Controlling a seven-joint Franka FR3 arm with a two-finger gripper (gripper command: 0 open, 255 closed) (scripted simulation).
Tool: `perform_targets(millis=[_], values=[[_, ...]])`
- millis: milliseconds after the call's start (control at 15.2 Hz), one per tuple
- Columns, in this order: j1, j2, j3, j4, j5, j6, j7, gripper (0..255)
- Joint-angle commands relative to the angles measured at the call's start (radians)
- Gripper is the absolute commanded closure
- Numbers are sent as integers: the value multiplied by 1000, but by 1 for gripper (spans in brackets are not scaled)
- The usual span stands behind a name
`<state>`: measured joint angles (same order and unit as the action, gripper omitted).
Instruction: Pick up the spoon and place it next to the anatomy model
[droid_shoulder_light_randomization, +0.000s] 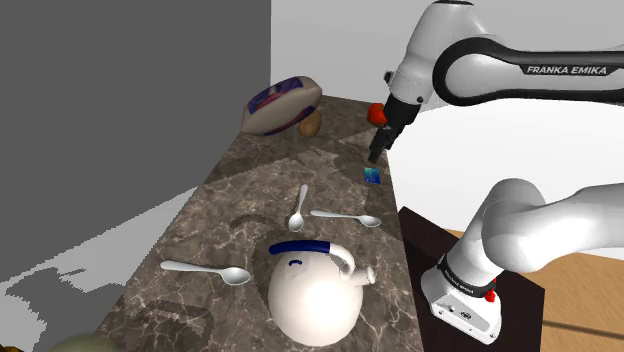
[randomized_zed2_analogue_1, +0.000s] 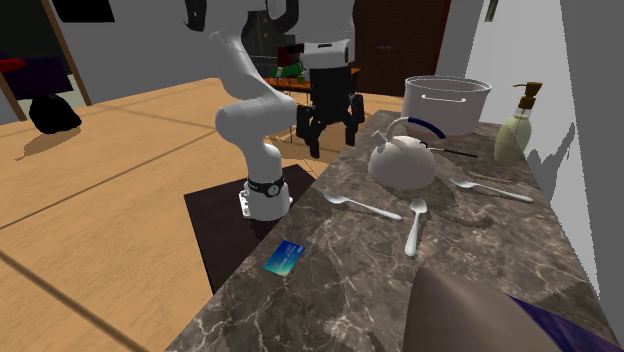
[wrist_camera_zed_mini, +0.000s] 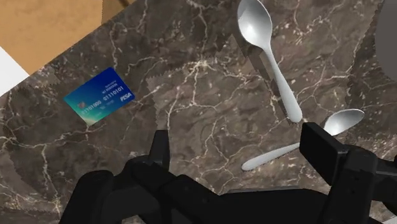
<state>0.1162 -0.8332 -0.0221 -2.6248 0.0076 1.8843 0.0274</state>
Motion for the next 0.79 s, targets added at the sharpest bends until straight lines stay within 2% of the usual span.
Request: perform_targets(millis=[0, 396, 660, 726], values=[[29, -1, -4, -72, 20, 93, -32, 0], [139, 44, -8, -231, 95, 355, -124, 0], [235, 123, -18, -311, 158, 553, -197, 0], [235, 123, -18, -311, 158, 553, -197, 0]])
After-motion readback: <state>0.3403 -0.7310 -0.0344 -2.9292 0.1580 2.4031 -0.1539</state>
